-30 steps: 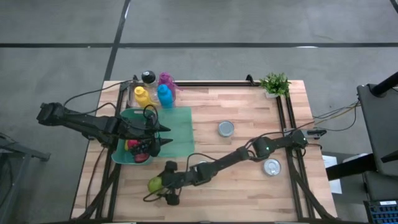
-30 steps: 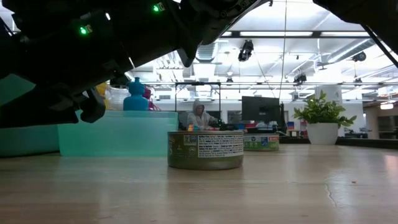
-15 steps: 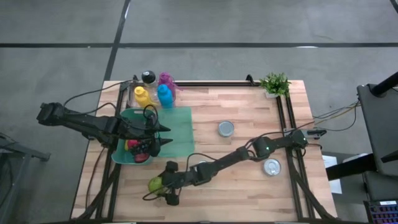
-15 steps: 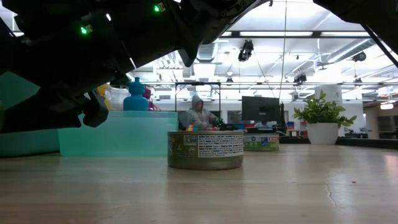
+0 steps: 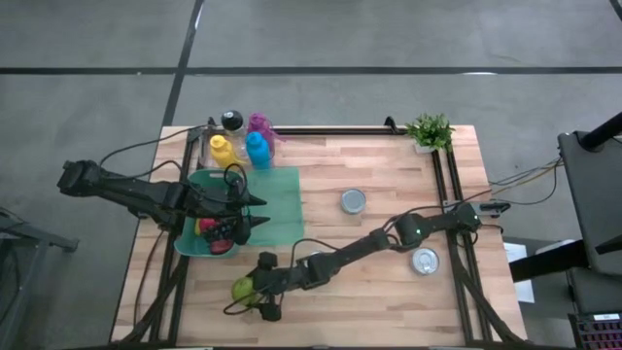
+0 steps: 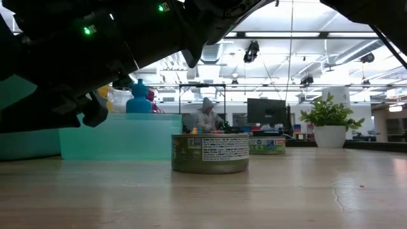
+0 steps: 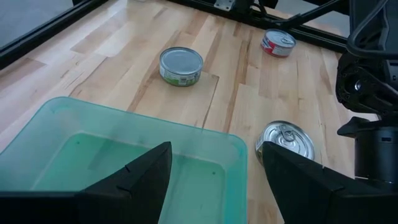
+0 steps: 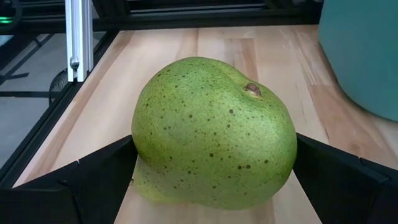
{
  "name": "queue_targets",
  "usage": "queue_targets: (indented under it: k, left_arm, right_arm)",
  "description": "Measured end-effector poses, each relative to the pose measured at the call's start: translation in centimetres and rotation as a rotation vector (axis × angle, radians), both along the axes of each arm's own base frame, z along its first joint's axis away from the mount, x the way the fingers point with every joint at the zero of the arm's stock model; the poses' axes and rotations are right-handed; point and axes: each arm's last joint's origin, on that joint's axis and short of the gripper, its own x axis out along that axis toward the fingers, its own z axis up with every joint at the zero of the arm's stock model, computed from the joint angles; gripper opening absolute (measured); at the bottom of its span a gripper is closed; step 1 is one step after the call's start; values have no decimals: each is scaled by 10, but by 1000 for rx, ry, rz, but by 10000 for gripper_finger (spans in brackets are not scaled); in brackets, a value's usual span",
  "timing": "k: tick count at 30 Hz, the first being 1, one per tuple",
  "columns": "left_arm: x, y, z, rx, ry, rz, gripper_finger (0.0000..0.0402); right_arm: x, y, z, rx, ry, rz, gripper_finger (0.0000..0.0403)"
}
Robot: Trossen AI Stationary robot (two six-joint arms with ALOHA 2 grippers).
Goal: Pick & Place Food Item
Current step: Put the pear into the green bin
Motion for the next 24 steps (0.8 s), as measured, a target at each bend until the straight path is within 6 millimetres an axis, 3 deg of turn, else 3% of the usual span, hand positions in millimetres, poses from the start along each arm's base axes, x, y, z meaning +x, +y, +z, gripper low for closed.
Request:
queue_targets:
  k: [24]
  left_arm:
    - [0, 0, 0, 0, 0, 0, 254]
  right_arm:
    - [-1, -2, 1, -14, 33, -1, 400]
